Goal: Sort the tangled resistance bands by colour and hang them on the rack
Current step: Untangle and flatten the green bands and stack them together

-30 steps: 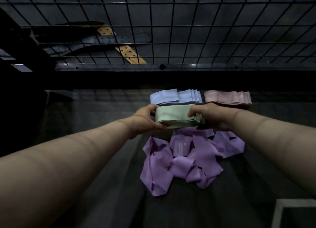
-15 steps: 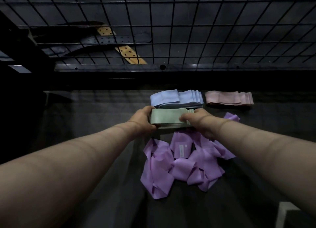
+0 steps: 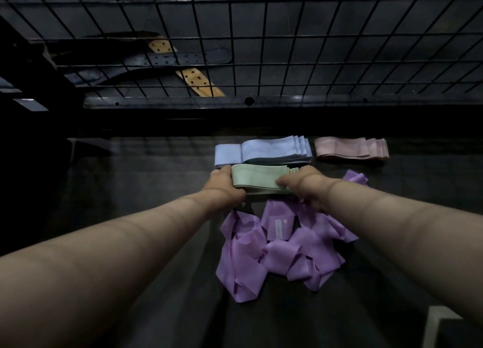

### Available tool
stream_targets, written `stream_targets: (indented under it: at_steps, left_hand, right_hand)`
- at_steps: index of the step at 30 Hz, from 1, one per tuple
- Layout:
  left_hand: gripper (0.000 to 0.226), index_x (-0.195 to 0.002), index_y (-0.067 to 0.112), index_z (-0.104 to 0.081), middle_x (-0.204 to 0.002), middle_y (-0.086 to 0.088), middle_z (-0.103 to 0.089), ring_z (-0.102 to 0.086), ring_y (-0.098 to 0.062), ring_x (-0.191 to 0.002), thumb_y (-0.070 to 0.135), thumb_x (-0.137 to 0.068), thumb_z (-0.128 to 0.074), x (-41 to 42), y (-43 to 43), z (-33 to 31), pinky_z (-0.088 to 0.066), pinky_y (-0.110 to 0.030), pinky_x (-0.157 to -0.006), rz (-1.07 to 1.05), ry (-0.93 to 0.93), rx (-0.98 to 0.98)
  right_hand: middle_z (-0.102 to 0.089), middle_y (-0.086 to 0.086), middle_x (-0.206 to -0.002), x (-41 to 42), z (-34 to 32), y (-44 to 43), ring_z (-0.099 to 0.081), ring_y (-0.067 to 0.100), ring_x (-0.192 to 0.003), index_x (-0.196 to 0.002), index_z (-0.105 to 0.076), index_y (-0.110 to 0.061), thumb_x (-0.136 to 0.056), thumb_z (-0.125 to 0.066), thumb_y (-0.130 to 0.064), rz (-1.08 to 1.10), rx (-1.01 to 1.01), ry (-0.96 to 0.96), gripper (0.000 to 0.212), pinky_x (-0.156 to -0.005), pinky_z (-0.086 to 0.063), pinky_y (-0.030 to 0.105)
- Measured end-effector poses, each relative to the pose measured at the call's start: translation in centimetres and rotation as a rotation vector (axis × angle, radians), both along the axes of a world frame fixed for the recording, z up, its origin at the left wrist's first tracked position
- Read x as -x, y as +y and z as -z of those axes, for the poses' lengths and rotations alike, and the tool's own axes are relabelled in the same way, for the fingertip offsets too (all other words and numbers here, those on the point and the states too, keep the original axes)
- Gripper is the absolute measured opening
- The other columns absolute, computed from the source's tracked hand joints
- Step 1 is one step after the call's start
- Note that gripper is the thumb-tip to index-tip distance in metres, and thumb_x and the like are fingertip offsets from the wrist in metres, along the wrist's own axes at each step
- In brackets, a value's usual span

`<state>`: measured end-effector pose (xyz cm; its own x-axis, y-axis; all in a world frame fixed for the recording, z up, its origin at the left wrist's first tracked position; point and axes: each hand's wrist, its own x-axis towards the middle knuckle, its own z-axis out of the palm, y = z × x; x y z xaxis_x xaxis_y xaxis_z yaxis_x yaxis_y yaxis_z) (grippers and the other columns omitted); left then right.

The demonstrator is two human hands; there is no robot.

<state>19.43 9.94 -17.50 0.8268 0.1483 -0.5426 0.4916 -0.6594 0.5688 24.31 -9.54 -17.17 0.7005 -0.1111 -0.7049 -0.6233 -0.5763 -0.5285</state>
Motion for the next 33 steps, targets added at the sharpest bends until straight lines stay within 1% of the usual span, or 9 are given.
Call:
stream_targets:
  at_steps: [3, 6, 9, 13, 18, 23, 26, 29, 33]
  left_hand:
    - [0.068, -0.141, 0.016, -0.042, -0.132, -0.009, -0.041, -0.055, -0.029, -0.115, 0.030, -0.081, -0.069, 0.1, -0.6, -0.3, -0.051, -0.034, -0.096, 0.024, 0.060, -0.026]
    - [0.069, -0.134, 0.020, -0.041, -0.131, -0.007, -0.045, -0.056, -0.031, -0.116, 0.043, -0.073, -0.062, 0.3, -1.1, -0.8, -0.050, -0.042, -0.099, 0.017, 0.074, -0.088]
    - [0.068, -0.143, 0.027, -0.033, -0.139, -0.006, -0.044, -0.051, -0.032, -0.125, 0.041, -0.081, -0.058, 0.6, -1.4, -1.4, -0.044, -0.046, -0.104, 0.061, 0.014, -0.203]
    - [0.073, -0.151, 0.033, -0.030, -0.146, -0.001, -0.037, -0.043, -0.028, -0.133, 0.047, -0.088, -0.065, 0.9, -1.1, -1.3, -0.040, -0.044, -0.108, 0.127, -0.089, -0.248]
    - [0.074, -0.148, 0.036, -0.040, -0.141, 0.008, -0.038, -0.046, -0.022, -0.129, 0.051, -0.084, -0.074, 1.0, 0.0, -0.5, -0.043, -0.039, -0.106, 0.170, -0.207, -0.188]
    - [0.076, -0.146, 0.033, -0.047, -0.137, 0.005, -0.040, -0.048, -0.018, -0.127, 0.052, -0.080, -0.078, 0.7, 0.0, 0.3, -0.045, -0.038, -0.108, 0.093, -0.202, -0.058]
    - [0.074, -0.145, 0.028, -0.048, -0.135, 0.003, -0.041, -0.047, -0.019, -0.126, 0.047, -0.081, -0.079, 0.4, -0.6, 0.5, -0.040, -0.032, -0.110, 0.097, -0.212, -0.075]
    - [0.068, -0.142, 0.028, -0.052, -0.128, 0.006, -0.038, -0.048, -0.018, -0.125, 0.048, -0.081, -0.077, 0.1, -1.7, 0.7, -0.040, -0.031, -0.111, -0.034, -0.197, -0.015]
    - [0.067, -0.149, 0.025, -0.042, -0.145, -0.008, -0.035, -0.046, -0.030, -0.132, 0.047, -0.091, -0.065, 0.0, -2.3, 1.3, -0.039, -0.042, -0.113, -0.368, -0.117, 0.110]
  right_hand:
    - [-0.067, 0.013, -0.100, 0.0, 0.3, -0.2, -0.068, 0.029, -0.088, -0.100, -0.062, -0.007, -0.082, -0.079, -0.029, -0.024, 0.021, -0.045, 0.033, -0.076, -0.058, 0.038]
    - [-0.063, 0.016, -0.122, 0.0, 0.6, -0.3, -0.064, 0.031, -0.109, -0.131, -0.050, 0.002, -0.078, -0.082, -0.033, -0.019, 0.072, -0.063, 0.070, -0.088, -0.053, 0.035]
    - [-0.058, 0.017, -0.132, 0.1, 0.5, -0.3, -0.059, 0.033, -0.119, -0.137, -0.044, 0.003, -0.080, -0.080, -0.037, -0.011, 0.079, -0.093, 0.078, -0.100, -0.050, 0.037]
    - [-0.061, 0.018, -0.130, 0.5, 0.8, -0.8, -0.060, 0.036, -0.117, -0.131, -0.053, -0.001, -0.083, -0.077, -0.041, -0.032, 0.102, -0.126, 0.067, -0.099, -0.051, 0.041]
    - [-0.065, 0.014, -0.118, 1.2, 1.1, -1.3, -0.063, 0.034, -0.109, -0.121, -0.059, -0.004, -0.091, -0.068, -0.042, -0.070, 0.086, -0.179, 0.049, -0.096, -0.051, 0.041]
    - [-0.068, 0.013, -0.113, 1.6, 1.7, -1.1, -0.064, 0.037, -0.106, -0.112, -0.062, -0.011, -0.080, -0.058, -0.062, -0.074, 0.108, -0.195, 0.060, -0.095, -0.052, 0.045]
    - [-0.068, 0.015, -0.117, 1.4, 1.7, -1.0, -0.064, 0.038, -0.109, -0.117, -0.062, -0.009, -0.087, -0.063, -0.051, -0.051, 0.117, -0.184, 0.051, -0.097, -0.051, 0.045]
    - [-0.068, 0.015, -0.116, 0.9, 1.4, -0.7, -0.065, 0.037, -0.106, -0.120, -0.063, -0.006, -0.089, -0.067, -0.041, 0.015, 0.079, -0.137, 0.047, -0.095, -0.053, 0.046]
    - [-0.069, 0.013, -0.113, 1.3, 2.0, -0.9, -0.066, 0.037, -0.106, -0.119, -0.064, -0.011, -0.083, -0.069, -0.045, 0.059, 0.060, -0.134, 0.050, -0.095, -0.054, 0.047]
